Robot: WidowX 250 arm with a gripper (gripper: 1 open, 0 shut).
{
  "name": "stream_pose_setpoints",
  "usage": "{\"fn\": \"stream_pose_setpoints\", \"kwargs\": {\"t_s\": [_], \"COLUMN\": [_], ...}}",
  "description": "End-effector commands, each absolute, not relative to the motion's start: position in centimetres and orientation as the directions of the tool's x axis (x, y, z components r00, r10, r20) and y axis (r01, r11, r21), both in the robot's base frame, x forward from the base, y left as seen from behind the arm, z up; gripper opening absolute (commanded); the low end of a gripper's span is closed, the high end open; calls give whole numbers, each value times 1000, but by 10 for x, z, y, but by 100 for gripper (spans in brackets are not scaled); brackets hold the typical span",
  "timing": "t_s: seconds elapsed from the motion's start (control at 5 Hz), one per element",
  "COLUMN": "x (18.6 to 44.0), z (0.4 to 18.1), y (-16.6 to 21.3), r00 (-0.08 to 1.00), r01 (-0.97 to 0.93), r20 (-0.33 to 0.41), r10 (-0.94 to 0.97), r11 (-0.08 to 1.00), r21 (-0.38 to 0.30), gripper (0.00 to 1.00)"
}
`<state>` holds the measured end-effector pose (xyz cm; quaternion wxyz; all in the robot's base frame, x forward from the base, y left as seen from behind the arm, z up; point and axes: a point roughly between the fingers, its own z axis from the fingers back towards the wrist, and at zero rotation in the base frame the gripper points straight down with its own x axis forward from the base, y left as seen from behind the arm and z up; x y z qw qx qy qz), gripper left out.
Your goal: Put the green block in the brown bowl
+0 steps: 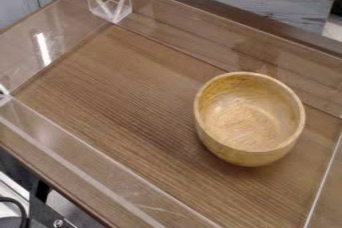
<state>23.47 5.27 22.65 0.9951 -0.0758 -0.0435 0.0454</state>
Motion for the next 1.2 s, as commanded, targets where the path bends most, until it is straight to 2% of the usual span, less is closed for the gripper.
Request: {"fn": "stream_pose_setpoints", "kwargs": {"t_s": [0.0, 0.4, 1.0], "x": [238, 239, 250], "z": [232, 219, 179], "y": [46, 30, -1], "r00": [987, 984, 968], "r01": [-43, 18, 144], "r20": [144, 176, 230], "r10": [66, 13, -103], "r11": [987, 984, 975], "r21": [-155, -176, -171], "gripper": [0, 0, 0]}}
